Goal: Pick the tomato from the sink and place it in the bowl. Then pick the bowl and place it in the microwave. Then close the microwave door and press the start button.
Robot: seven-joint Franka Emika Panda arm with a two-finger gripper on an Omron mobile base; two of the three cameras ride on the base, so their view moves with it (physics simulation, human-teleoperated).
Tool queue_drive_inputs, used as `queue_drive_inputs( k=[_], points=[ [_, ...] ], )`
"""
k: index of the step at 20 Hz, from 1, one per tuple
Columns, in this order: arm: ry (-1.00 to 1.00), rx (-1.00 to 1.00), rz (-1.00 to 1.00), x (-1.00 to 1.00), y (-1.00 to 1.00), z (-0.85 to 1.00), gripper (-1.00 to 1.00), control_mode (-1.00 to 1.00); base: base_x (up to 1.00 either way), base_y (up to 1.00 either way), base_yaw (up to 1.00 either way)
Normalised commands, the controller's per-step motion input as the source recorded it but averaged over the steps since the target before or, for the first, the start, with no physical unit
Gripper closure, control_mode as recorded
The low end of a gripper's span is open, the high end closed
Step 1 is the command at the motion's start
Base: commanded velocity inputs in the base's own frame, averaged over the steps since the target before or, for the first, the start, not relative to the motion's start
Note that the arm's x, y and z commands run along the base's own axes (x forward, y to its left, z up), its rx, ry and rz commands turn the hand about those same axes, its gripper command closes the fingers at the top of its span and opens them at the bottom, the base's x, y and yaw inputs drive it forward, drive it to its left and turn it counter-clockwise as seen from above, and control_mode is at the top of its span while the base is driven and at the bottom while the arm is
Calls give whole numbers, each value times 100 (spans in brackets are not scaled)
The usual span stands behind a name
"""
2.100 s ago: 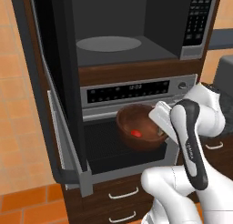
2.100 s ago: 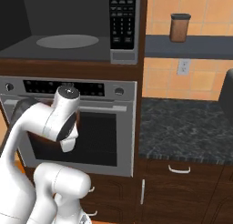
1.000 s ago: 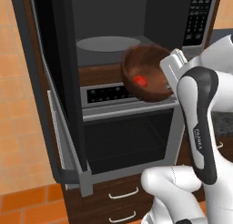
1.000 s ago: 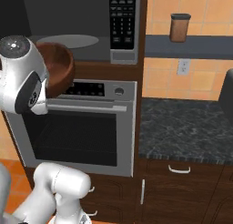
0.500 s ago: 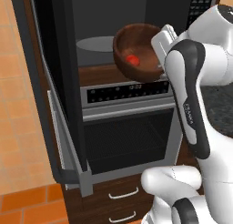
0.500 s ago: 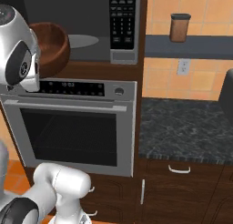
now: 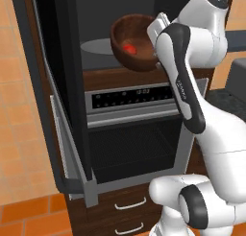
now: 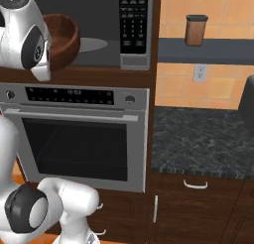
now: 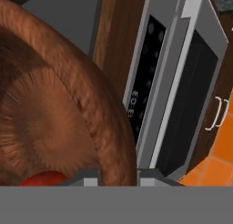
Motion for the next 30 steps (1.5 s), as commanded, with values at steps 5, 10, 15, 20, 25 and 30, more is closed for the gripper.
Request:
queue_drive_inputs(
  k=[5, 10, 15, 20, 25, 30],
  points=[
    [0, 0, 1, 64, 6, 10, 100, -100, 0, 0, 0],
    [-2, 2, 0, 56, 1, 1, 100, -100, 0, 0, 0],
    [-1, 0, 0, 51, 2, 0, 100, -100, 0, 0, 0],
    [0, 0, 0, 51, 15, 0, 100, -100, 0, 0, 0],
    [0, 0, 0, 46, 13, 0, 100, -100, 0, 0, 0],
    [0, 0, 0, 45, 5, 0, 100, -100, 0, 0, 0]
  ],
)
